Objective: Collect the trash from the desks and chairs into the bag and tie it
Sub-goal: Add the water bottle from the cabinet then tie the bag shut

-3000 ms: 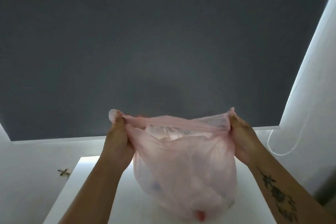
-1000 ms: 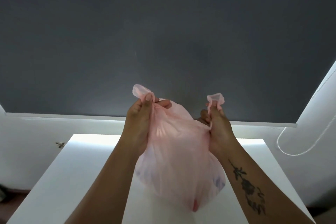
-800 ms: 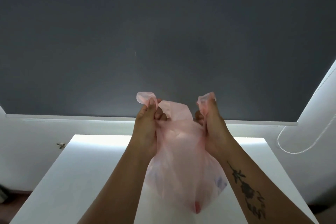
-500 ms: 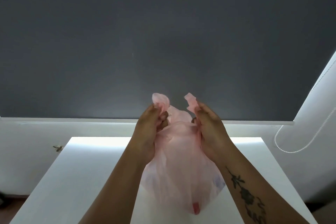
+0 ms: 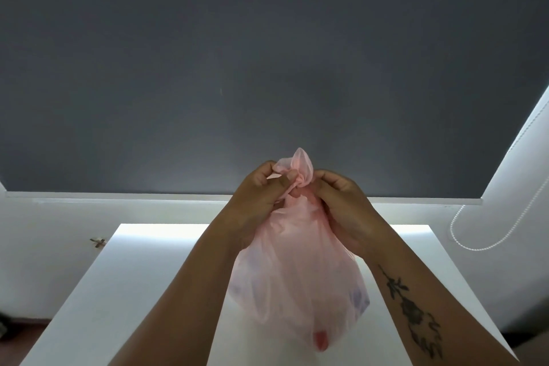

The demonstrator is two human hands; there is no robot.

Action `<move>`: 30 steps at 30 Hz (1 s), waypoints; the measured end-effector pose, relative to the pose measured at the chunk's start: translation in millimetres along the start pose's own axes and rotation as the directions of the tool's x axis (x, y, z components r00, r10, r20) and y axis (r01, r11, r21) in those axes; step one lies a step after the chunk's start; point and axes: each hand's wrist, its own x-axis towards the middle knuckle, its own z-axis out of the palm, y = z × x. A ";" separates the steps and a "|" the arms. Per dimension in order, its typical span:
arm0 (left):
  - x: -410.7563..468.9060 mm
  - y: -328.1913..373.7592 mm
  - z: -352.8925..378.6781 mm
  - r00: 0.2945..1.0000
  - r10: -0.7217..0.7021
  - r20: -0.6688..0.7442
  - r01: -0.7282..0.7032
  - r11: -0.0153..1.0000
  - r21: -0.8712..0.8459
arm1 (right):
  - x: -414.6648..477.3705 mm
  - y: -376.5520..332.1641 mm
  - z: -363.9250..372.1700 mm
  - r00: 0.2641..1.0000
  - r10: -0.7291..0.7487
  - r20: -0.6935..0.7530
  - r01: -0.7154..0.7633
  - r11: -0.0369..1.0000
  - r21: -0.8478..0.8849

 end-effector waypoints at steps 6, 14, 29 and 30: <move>-0.9 2.3 6.2 0.999 0.019 -0.038 -0.021 0.999 -0.037 | -4.1 -3.5 2.7 0.991 -0.098 -0.087 0.084 0.985 -0.153; -3.0 -5.7 12.8 0.960 0.145 -0.241 -0.133 0.989 0.063 | -1.3 10.9 14.9 0.864 -0.362 -0.350 0.213 0.893 -0.397; 5.1 -7.4 -1.9 0.862 0.463 -0.207 -0.292 0.787 0.544 | -0.3 -14.2 0.3 0.979 0.134 0.156 -0.013 0.798 -0.602; 5.0 -6.8 -2.4 0.869 0.453 -0.202 -0.286 0.790 0.542 | -0.7 -13.2 -1.1 0.973 0.138 0.188 0.005 0.794 -0.608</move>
